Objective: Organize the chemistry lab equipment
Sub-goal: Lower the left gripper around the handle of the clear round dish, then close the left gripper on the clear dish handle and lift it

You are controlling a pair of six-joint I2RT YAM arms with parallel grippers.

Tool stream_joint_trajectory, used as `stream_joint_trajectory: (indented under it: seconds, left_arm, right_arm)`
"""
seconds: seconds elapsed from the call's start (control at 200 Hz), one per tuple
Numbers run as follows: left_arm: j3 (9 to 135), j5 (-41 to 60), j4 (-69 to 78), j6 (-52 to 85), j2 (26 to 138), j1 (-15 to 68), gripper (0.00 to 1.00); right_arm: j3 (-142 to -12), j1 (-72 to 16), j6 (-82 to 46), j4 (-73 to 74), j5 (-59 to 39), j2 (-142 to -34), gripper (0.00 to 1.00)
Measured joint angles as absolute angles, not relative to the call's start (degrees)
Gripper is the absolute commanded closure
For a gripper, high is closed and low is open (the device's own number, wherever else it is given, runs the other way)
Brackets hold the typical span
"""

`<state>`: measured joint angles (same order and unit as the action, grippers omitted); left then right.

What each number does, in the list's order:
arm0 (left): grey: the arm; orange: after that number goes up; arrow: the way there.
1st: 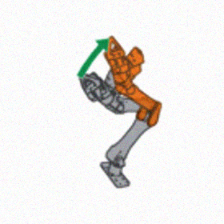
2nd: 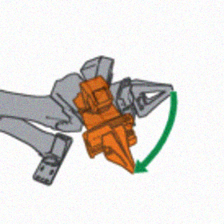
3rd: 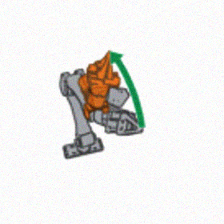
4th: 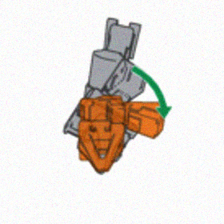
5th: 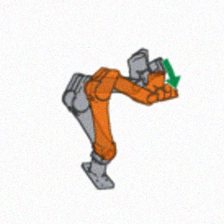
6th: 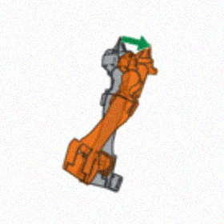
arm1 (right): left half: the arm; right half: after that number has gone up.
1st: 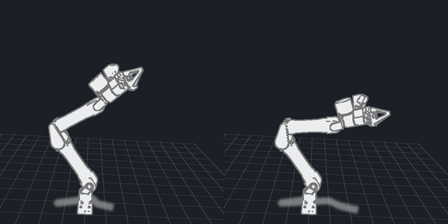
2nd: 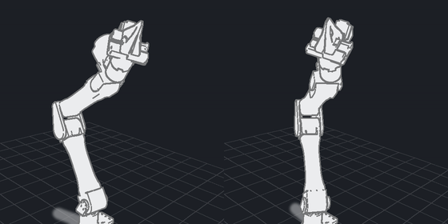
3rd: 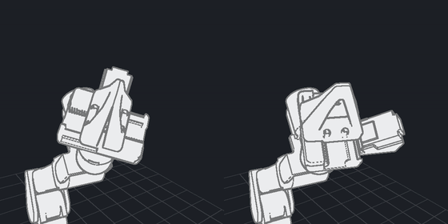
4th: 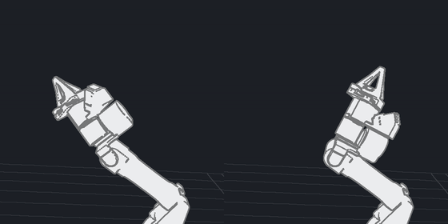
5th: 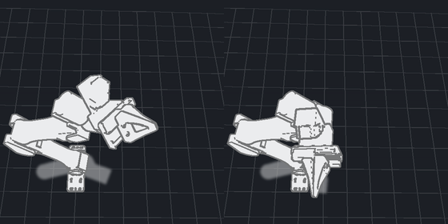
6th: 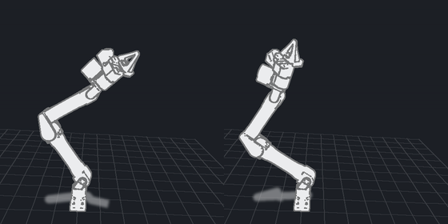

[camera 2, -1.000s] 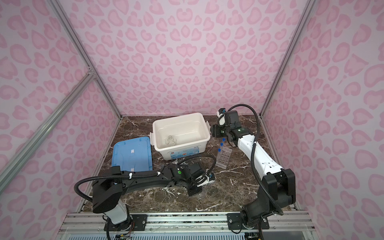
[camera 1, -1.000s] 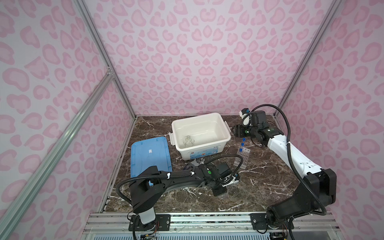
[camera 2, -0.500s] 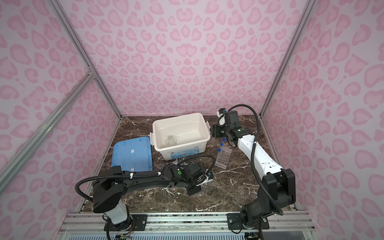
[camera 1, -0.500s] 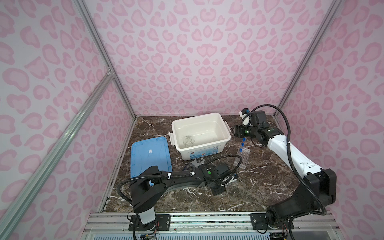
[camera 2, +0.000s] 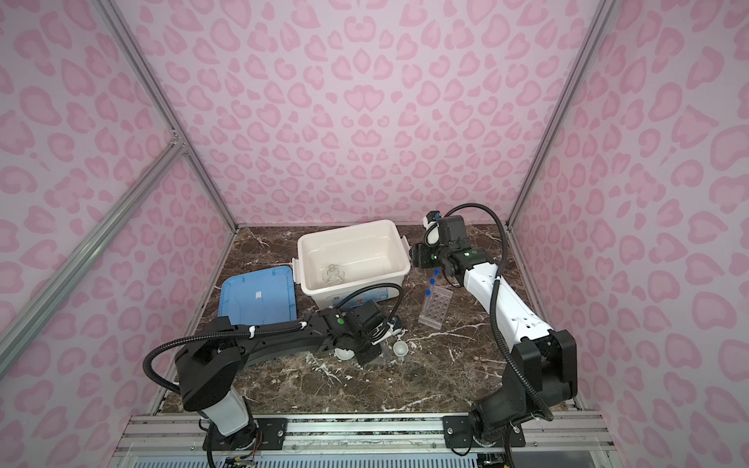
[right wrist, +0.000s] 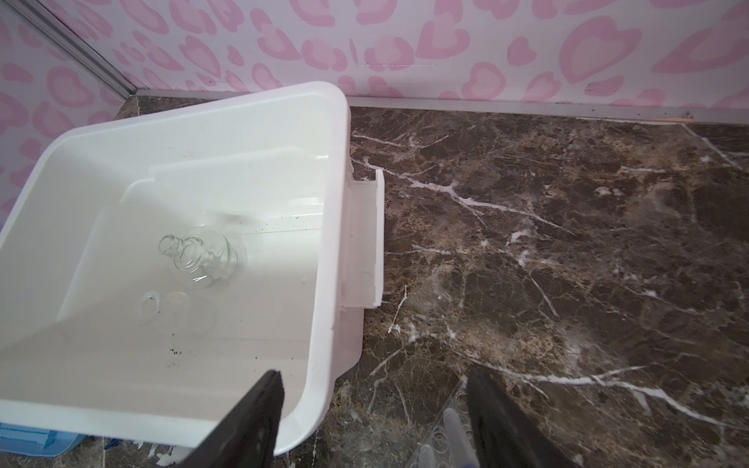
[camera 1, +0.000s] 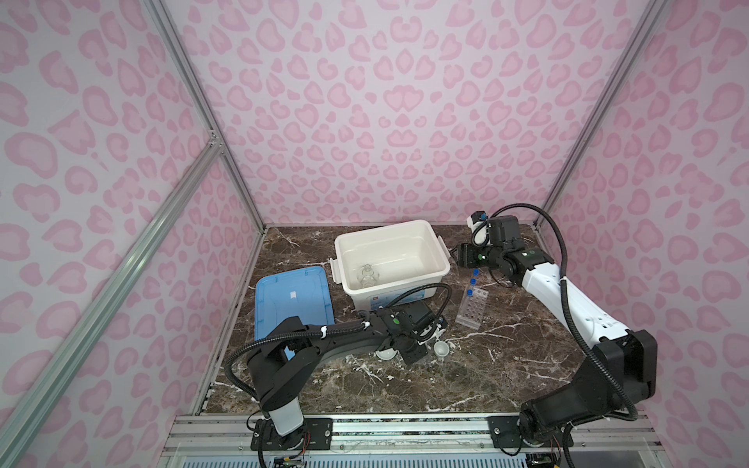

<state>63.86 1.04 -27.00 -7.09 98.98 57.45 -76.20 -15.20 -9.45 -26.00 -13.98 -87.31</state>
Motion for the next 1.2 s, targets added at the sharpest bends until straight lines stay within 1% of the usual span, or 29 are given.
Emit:
stream_joint_trajectory:
  seconds: [0.16, 0.27, 0.305, 0.34, 0.355, 0.405, 0.705, 0.855, 1.05, 1.14, 1.2]
  left_arm:
    - [64.0, 2.0, -27.4, -7.1, 99.0, 55.0, 0.76]
    - [65.2, 1.4, -27.3, -6.9, 99.1, 54.4, 0.69]
    - [65.5, 1.1, -27.3, -6.5, 99.1, 54.4, 0.65]
    - [65.8, 1.0, -27.3, -6.4, 99.2, 54.3, 0.65]
    - [65.9, 0.9, -27.2, -6.4, 99.2, 54.3, 0.61]
    - [66.2, 0.6, -27.2, -6.0, 99.2, 54.2, 0.58]
    - [66.4, -0.4, -27.4, -5.0, 99.5, 54.2, 0.57]
    - [66.8, -0.7, -28.2, -5.0, 99.4, 54.2, 0.59]
    - [67.1, -0.8, -29.5, -4.9, 99.2, 54.4, 0.57]
    - [66.8, -1.4, -30.3, -4.5, 98.3, 54.5, 0.53]
    - [66.4, -1.4, -30.3, -4.4, 97.7, 54.5, 0.52]
  right_arm:
    - [-76.2, -15.2, -9.5, -25.8, -14.0, -87.3, 0.27]
    - [-76.0, -15.2, -9.5, -25.5, -14.0, -87.2, 0.27]
    - [-75.9, -15.2, -9.5, -25.6, -14.0, -87.2, 0.27]
    - [-75.8, -15.2, -9.5, -25.5, -14.0, -87.1, 0.27]
    - [-75.7, -15.2, -9.5, -25.4, -14.0, -87.1, 0.27]
    - [-75.5, -15.1, -9.5, -25.2, -14.0, -87.0, 0.27]
    - [-74.9, -14.7, -9.6, -24.5, -14.2, -86.3, 0.27]
    - [-74.8, -14.6, -9.8, -24.3, -14.4, -86.3, 0.26]
    - [-74.8, -14.5, -9.8, -24.3, -14.6, -86.1, 0.26]
    - [-74.8, -14.4, -9.8, -24.3, -14.7, -86.1, 0.26]
    - [-74.8, -14.3, -9.8, -24.3, -14.8, -86.1, 0.26]
